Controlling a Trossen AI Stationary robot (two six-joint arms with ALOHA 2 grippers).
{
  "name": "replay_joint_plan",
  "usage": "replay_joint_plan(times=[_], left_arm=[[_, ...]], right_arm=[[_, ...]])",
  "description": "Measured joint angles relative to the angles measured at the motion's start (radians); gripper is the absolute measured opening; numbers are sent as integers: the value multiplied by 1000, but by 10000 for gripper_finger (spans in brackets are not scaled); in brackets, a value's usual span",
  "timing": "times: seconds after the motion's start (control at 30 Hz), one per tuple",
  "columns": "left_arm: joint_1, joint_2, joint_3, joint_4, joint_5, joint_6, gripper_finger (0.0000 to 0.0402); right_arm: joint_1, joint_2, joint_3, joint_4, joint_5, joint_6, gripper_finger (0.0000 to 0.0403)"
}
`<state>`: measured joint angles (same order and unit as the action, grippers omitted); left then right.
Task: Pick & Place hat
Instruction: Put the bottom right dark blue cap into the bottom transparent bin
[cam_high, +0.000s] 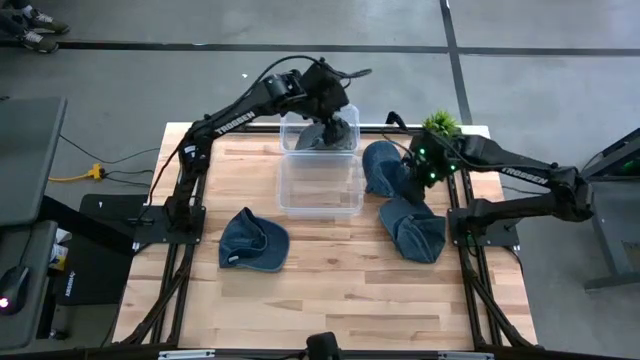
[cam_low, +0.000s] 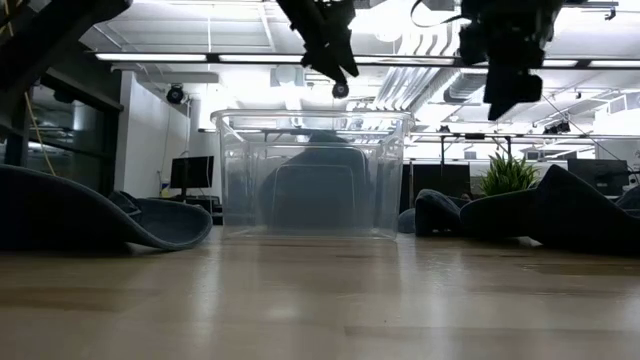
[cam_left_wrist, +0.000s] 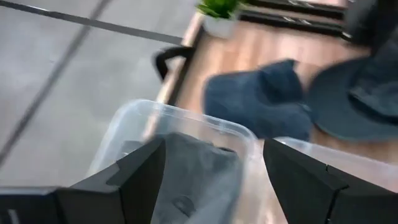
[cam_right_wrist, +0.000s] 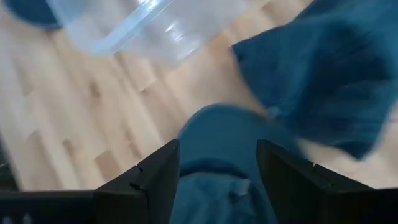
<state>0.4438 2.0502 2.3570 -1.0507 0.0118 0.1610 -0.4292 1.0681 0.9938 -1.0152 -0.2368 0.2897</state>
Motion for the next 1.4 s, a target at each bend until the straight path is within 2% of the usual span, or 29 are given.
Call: replay_joint_plan(times=[0.13,0.33,0.53,0.8,1.07,1.4], left_arm=[[22,-22,0,-18,68,15,246],[63,-53,-1,4,130,41,237],[113,-83,0,30,148,54,237],[165,-106,-1,27,235,70,237],[192,-168,0,-99,315,105,237],[191,-233,-1,-248,312,130,237]], right_arm=[[66,-43,-87,47,-60,95,206],[239,-62,-171,183,-65,258,206],[396,-33,-180,231,49,421,206],[560,72,-180,322,174,578,206],[650,187,-179,336,251,725,206],[656,202,-178,278,282,906,206]])
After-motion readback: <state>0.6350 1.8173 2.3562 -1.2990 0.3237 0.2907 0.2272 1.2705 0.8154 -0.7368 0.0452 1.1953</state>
